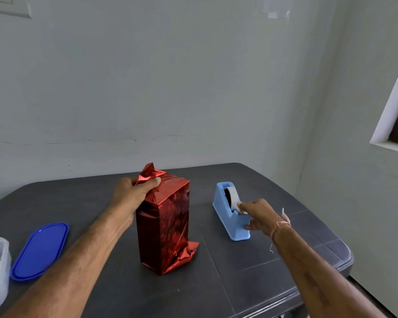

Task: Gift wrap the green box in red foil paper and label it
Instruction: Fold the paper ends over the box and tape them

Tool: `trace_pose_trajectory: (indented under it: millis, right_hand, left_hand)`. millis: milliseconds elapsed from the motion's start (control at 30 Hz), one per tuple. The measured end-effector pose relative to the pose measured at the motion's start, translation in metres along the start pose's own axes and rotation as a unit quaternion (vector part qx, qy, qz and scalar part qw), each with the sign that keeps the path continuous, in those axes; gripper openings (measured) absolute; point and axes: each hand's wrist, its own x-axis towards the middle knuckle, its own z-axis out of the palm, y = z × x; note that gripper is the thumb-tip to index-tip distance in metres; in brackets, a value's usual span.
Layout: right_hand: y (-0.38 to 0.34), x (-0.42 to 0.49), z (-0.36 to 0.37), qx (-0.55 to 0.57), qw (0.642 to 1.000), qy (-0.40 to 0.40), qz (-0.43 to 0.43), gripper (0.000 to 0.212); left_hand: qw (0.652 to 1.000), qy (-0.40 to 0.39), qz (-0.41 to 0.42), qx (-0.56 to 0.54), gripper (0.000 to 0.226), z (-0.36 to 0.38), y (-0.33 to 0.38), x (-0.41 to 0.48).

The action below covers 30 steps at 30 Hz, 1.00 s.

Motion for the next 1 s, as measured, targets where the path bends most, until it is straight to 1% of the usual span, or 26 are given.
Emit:
trace_pose_trajectory:
  millis: [133,200,233,333,367,433,500,600,667,767,867,1000]
  right_hand:
    - [-0.013,-0.008,-0.005,0.066,0.997,-0.027,0.025,0.032]
    - [-0.011,-0.011,-0.005,0.098,0.995,-0.026,0.024,0.036]
    - [-0.007,-0.013,-0.005,0.115,0.993,-0.021,0.023,0.034]
    - [0.006,-0.019,-0.001,0.18,0.984,-0.015,0.011,0.017]
    - [0.011,-0.02,0.0,0.199,0.98,-0.014,0.008,0.017]
    - [0.018,-0.02,0.003,0.224,0.974,-0.002,0.009,0.027]
    - [0.023,-0.02,0.007,0.242,0.97,0.009,0.014,0.033]
    - [0.03,-0.022,0.012,0.265,0.964,0.02,0.017,0.037]
    - [0.035,-0.024,0.016,0.278,0.96,0.03,0.011,0.035]
    - [0.04,-0.027,0.019,0.287,0.957,0.044,0.005,0.017]
    - [0.048,-0.029,0.022,0.298,0.953,0.049,-0.004,0.019]
    - [0.059,-0.033,0.027,0.338,0.94,0.046,-0.027,0.018]
  left_hand:
    - [1.0,0.008,0.0,0.002,0.016,0.0,-0.003,0.003]
    - [1.0,0.01,0.001,-0.001,0.016,-0.001,-0.003,0.004]
    - [1.0,0.009,0.001,-0.001,0.016,0.0,-0.004,0.005]
    - [1.0,0.006,-0.003,0.003,0.016,-0.001,-0.005,0.006]
    - [1.0,0.006,-0.004,0.004,0.017,-0.001,-0.006,0.007]
    - [1.0,0.003,-0.008,0.009,0.021,-0.002,-0.006,0.008]
    - [1.0,0.003,-0.012,0.009,0.025,-0.002,-0.006,0.009]
    - [1.0,0.005,-0.016,0.01,0.036,-0.003,-0.007,0.011]
    - [1.0,0.006,-0.017,0.012,0.039,-0.003,-0.007,0.012]
    - [1.0,0.008,-0.018,0.015,0.037,-0.003,-0.008,0.011]
    - [1.0,0.011,-0.013,0.02,0.032,-0.002,-0.008,0.011]
    - [1.0,0.008,-0.014,0.022,0.036,-0.003,-0.008,0.012]
